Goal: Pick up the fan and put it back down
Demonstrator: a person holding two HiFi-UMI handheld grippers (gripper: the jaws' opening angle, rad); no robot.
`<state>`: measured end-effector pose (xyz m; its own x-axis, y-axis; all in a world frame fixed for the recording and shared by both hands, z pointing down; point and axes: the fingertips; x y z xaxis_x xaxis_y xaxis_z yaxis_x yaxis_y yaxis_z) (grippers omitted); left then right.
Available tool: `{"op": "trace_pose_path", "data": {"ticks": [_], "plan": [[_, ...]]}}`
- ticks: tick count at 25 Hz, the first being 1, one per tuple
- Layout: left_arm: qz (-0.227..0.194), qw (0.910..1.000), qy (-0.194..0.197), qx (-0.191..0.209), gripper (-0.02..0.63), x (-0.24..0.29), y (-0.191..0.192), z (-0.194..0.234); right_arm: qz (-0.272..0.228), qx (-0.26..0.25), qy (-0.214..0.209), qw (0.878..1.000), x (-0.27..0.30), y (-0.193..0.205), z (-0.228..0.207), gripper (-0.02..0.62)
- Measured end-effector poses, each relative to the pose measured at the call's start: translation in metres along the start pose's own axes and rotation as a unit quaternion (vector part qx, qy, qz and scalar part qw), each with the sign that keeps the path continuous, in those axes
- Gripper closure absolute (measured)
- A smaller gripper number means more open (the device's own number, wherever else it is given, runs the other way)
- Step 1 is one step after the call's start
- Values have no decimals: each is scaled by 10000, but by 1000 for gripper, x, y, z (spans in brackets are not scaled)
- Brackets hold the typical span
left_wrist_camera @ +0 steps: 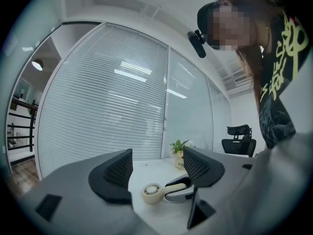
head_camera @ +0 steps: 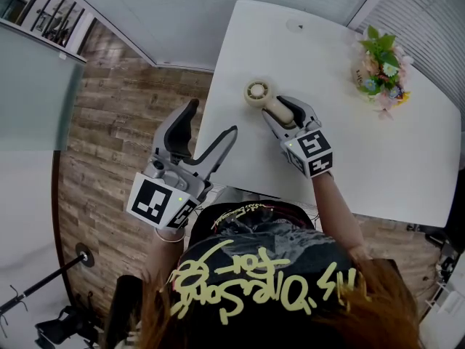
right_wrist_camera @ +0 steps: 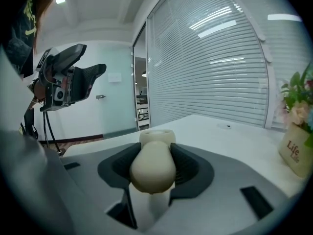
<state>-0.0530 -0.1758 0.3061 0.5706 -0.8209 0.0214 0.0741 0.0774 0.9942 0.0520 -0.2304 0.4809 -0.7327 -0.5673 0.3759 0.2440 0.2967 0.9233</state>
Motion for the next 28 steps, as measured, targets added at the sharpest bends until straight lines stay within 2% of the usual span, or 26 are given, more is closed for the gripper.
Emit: {"op": "trace_pose_path", "data": {"ticks": [10, 17, 28], "plan": [[-4, 10000, 85, -6, 291, 1, -2, -2, 306, 136, 33, 9994, 4, 9, -1, 403], [28, 10000, 85, 19, 293, 2, 0, -3, 563, 53, 45, 9984, 7, 14, -2, 402], [64, 10000, 69, -9, 293, 3, 4, -5, 1291, -95, -8, 9916, 17, 28, 2, 402]]}}
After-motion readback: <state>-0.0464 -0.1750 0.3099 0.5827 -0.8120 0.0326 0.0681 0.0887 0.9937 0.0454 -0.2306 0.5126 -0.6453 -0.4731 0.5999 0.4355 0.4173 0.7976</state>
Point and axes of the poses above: the fingertips, and each gripper's own axes: x forward along the fingers, z to its left, y out of its underside, and after that the axes turned 7 degrees about -y, right-handed
